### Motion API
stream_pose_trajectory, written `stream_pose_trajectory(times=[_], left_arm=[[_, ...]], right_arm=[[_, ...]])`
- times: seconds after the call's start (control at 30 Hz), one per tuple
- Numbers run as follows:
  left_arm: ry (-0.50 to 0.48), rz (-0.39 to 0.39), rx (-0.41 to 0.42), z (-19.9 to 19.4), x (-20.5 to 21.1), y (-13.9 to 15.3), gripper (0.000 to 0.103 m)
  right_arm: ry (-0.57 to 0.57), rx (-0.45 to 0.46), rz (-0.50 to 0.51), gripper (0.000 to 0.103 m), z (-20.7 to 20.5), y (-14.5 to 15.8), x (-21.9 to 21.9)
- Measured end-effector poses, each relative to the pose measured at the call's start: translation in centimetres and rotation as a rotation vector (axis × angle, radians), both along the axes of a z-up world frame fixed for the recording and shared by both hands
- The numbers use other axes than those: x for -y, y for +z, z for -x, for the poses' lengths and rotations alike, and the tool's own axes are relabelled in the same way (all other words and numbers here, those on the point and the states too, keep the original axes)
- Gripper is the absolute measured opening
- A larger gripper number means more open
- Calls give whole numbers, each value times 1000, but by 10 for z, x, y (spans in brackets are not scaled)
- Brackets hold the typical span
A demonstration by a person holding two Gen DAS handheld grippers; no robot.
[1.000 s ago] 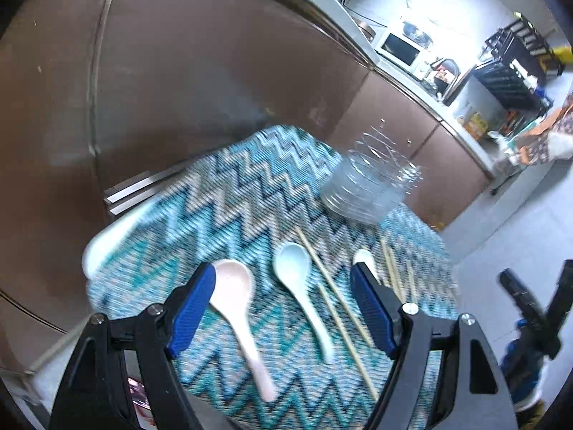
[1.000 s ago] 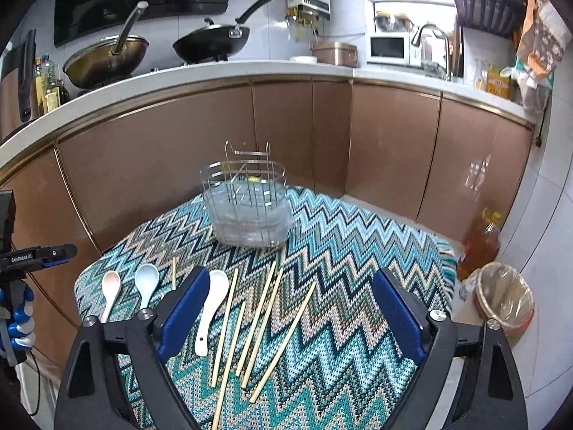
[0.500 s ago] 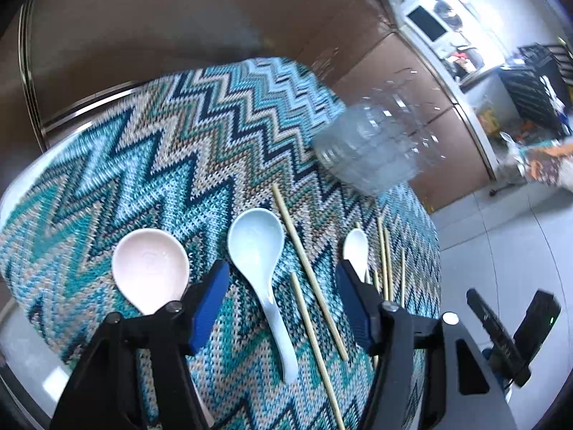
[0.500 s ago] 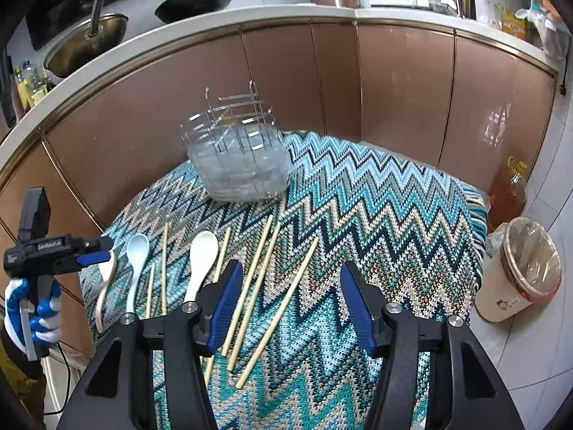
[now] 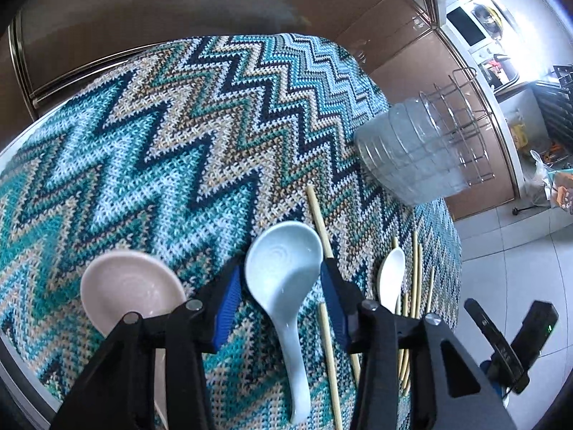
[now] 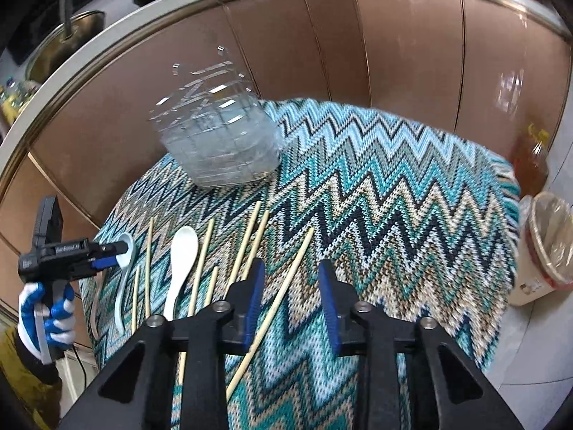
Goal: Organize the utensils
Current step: 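Lower left tool onto a white spoon and grasp it while right tool grasps a wooden chopstick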
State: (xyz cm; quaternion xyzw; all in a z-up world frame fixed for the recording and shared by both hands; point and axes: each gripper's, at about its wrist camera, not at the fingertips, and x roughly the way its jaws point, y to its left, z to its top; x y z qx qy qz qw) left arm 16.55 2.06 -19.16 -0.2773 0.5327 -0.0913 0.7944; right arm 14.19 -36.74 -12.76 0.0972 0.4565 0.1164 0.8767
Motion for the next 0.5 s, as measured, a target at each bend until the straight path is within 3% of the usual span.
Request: stream_pose_trajectory(times=[0.13,0.3,0.43,0.5], left_arm=[[12,10,-7,-7,-1,-2,37],[4,-12,-10,-13,3,-2,37],[14,-28,-21,-16,3,-7,18],[23,-21,-26,-17,1,-9,13]], right_arm=[[0,-89,-40,24,-30,-20,2],[-8,-205,-16,24,-60,-47,-4],[0,-247,26,22,-72,-57,-12],[7,-256,54,15,-75,-57,-17]])
